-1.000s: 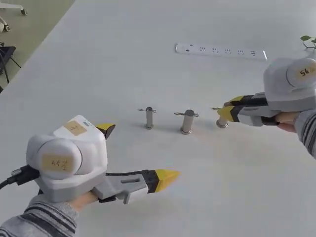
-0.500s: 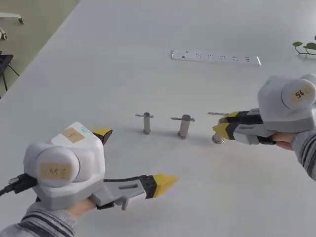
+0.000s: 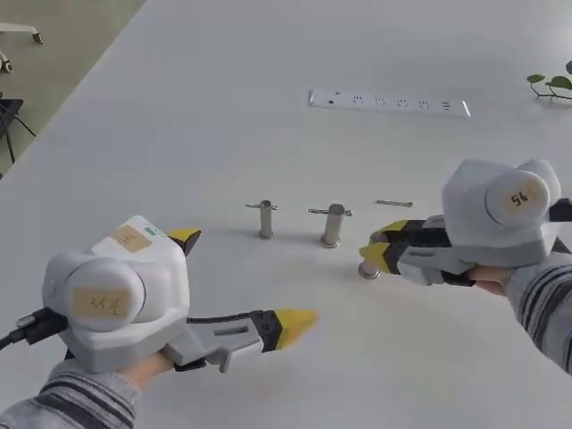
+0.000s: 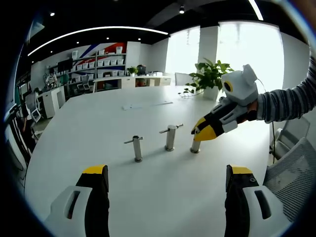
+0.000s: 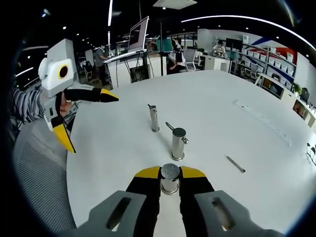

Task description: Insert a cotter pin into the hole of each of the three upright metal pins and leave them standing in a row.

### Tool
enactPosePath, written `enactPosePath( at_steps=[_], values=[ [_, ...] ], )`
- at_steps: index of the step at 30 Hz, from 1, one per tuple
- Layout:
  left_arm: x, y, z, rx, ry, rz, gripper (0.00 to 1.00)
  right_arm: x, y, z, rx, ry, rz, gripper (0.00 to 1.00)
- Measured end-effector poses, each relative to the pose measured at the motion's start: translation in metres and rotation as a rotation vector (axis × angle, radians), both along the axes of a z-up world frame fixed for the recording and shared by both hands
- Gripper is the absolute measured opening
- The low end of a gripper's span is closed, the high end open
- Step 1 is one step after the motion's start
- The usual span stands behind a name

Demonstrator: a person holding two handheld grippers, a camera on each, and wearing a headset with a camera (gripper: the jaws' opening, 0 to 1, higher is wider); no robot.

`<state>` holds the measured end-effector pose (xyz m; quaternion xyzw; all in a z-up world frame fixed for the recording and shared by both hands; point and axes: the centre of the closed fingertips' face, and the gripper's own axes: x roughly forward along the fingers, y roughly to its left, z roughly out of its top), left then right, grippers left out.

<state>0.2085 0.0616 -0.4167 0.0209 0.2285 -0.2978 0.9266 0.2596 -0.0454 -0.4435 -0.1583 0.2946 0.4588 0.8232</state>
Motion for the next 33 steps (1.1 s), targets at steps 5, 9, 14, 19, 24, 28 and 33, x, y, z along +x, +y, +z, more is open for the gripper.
enactPosePath(
  at_steps=[5,9,14,19,24,28,33],
  values=[
    [-0.001,0.0,0.0,-0.001,0.0,0.003,0.98,-0.007,0.009,-0.002,-0.002,-0.008,0.019,0.08],
    [-0.002,0.001,-0.001,-0.004,0.003,0.006,0.98,-0.009,0.015,-0.006,-0.007,-0.016,0.028,0.08],
    [-0.002,0.002,0.0,-0.009,0.003,0.01,0.98,-0.009,0.016,-0.006,0.006,-0.019,0.029,0.08],
    [-0.003,0.002,-0.002,-0.007,0.009,0.01,0.97,-0.01,0.017,-0.007,0.008,-0.029,0.031,0.09],
    [-0.004,0.0,-0.003,-0.004,0.011,0.004,0.97,-0.01,0.017,-0.008,0.01,-0.037,0.042,0.09],
    [-0.004,-0.001,-0.003,-0.001,0.013,0.002,0.97,-0.009,0.017,-0.012,0.001,-0.049,0.056,0.1],
    [-0.005,0.0,-0.004,0.003,0.016,0.003,0.97,-0.009,0.012,-0.014,0.011,-0.047,0.042,0.17]
  ],
)
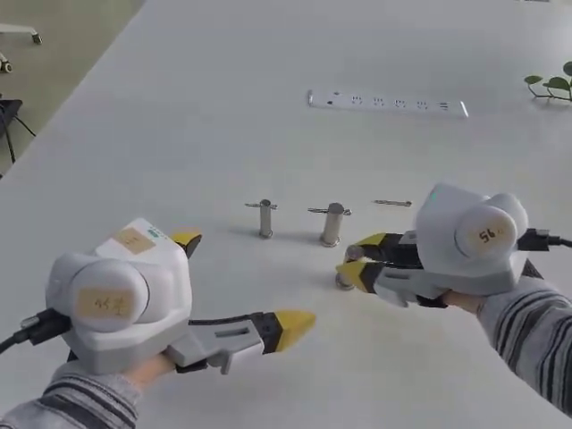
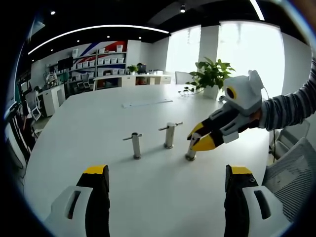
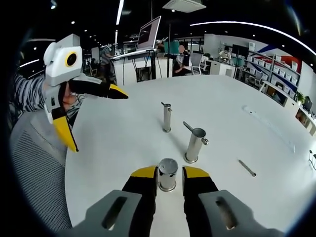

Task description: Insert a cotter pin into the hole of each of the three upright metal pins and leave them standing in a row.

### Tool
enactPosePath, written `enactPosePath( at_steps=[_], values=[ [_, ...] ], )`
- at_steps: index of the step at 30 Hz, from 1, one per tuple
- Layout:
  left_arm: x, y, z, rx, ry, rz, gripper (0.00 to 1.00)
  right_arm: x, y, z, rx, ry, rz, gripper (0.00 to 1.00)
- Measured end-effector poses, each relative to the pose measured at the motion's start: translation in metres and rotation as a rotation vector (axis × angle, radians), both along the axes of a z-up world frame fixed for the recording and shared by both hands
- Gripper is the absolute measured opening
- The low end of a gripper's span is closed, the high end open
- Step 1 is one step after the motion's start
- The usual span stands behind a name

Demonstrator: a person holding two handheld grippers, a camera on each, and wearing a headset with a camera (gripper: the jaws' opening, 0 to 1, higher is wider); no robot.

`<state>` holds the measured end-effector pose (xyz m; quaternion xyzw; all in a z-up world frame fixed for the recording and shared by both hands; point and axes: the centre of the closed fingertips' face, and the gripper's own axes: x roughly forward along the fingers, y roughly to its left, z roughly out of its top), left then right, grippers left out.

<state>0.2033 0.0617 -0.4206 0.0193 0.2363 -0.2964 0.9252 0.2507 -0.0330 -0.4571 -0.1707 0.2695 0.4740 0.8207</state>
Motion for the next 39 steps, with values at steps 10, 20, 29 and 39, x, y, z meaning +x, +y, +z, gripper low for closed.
enactPosePath(
  at_steps=[10,20,29,39],
  values=[
    [0.001,0.0,0.0,0.004,0.0,0.006,0.98,0.001,-0.024,0.009,-0.019,0.042,-0.011,0.25],
    [0.004,0.0,0.0,0.008,0.003,0.01,0.98,0.018,-0.053,0.019,-0.089,0.07,-0.007,0.24],
    [0.008,0.0,-0.001,0.008,0.002,0.005,0.98,0.05,-0.071,0.023,-0.21,0.049,0.053,0.23],
    [0.01,0.004,-0.005,0.01,0.01,0.01,0.96,0.078,-0.078,0.012,-0.287,0.067,0.092,0.19]
  ],
)
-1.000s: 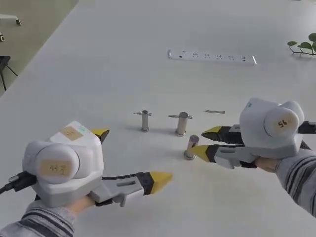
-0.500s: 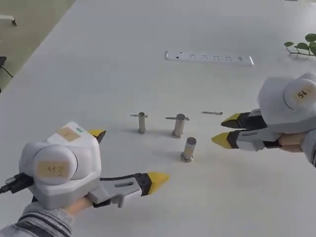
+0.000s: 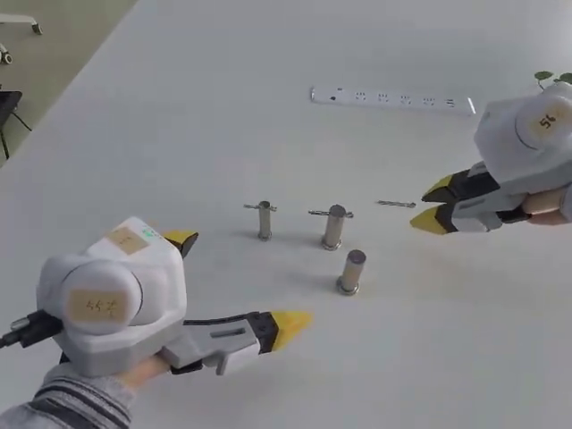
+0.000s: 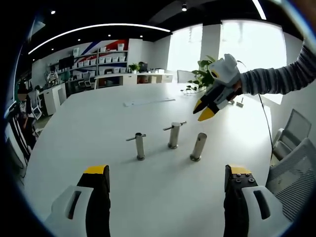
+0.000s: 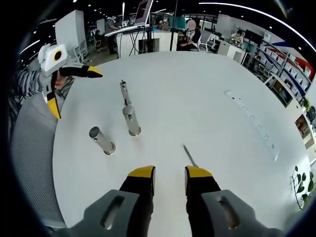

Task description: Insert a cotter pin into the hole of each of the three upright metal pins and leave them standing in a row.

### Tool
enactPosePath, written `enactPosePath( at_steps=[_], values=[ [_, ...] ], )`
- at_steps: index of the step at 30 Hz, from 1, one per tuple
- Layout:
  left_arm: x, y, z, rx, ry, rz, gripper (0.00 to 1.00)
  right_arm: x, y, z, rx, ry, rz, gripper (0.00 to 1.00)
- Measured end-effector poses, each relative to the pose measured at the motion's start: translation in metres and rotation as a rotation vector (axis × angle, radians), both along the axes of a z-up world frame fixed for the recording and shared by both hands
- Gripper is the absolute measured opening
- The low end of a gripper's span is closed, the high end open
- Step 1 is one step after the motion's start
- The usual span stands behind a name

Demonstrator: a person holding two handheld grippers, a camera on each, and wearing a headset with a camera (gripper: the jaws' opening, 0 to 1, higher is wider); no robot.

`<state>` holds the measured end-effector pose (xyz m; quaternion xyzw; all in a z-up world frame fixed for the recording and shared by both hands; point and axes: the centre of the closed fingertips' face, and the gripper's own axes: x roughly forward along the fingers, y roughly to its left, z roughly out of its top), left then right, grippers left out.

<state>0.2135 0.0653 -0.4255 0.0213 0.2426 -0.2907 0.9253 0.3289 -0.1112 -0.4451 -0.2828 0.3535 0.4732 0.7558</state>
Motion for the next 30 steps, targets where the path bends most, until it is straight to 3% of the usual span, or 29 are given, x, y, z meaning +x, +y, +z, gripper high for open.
enactPosePath(
  at_steps=[15,26,30],
  values=[
    [0.003,0.0,-0.006,0.001,0.007,-0.003,0.93,0.04,-0.009,-0.026,-0.084,0.026,0.032,0.11],
    [0.004,-0.004,-0.008,-0.009,0.015,-0.018,0.91,0.052,-0.014,-0.042,-0.165,0.063,0.084,0.08],
    [0.004,-0.005,-0.009,-0.011,0.017,-0.025,0.9,0.053,-0.012,-0.043,-0.164,0.08,0.091,0.06]
  ],
)
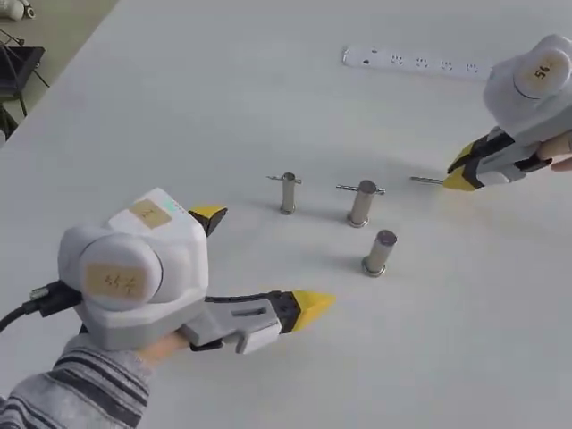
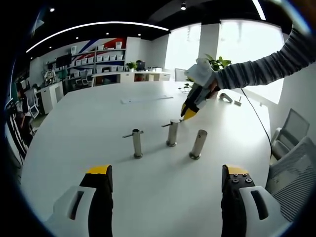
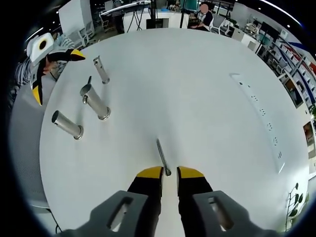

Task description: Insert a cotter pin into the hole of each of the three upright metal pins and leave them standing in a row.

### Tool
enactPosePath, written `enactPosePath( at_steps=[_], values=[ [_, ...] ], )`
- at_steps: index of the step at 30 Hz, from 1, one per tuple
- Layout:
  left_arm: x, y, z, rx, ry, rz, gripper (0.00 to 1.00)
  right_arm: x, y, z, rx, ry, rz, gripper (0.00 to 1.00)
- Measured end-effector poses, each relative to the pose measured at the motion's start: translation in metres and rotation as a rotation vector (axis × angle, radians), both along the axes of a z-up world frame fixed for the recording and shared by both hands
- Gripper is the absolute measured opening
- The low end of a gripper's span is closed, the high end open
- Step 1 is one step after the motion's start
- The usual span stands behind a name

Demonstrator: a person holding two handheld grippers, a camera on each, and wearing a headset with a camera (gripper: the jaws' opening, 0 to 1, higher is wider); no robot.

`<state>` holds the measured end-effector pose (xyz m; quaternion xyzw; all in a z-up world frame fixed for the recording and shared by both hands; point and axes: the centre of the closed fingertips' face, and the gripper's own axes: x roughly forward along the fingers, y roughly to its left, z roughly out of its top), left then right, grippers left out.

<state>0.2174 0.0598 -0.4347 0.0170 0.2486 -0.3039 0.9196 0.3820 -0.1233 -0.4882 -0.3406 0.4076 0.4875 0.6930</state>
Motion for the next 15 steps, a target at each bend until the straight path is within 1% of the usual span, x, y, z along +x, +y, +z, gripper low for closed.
enactPosePath(
  at_steps=[6,7,8,12,15],
  values=[
    [-0.0001,0.0014,-0.0012,-0.001,0.005,0.002,0.89,-0.0001,0.0014,-0.0049,-0.023,0.018,0.039,0.02],
    [-0.0001,0.0017,-0.0014,0.0,0.005,0.003,0.89,0.0046,0.0006,-0.0082,-0.024,0.025,0.046,0.01],
    [-0.0001,0.0022,-0.0015,0.001,0.005,0.002,0.89,0.0053,0.0002,-0.0093,-0.03,0.028,0.05,0.0],
    [-0.0006,0.0016,-0.001,0.001,0.004,-0.004,0.89,0.0035,0.0006,-0.009,-0.053,0.022,0.079,0.0],
    [-0.001,0.0007,-0.0014,0.002,0.006,-0.008,0.89,0.0018,0.0011,-0.0092,-0.079,0.009,0.113,0.0]
  ],
)
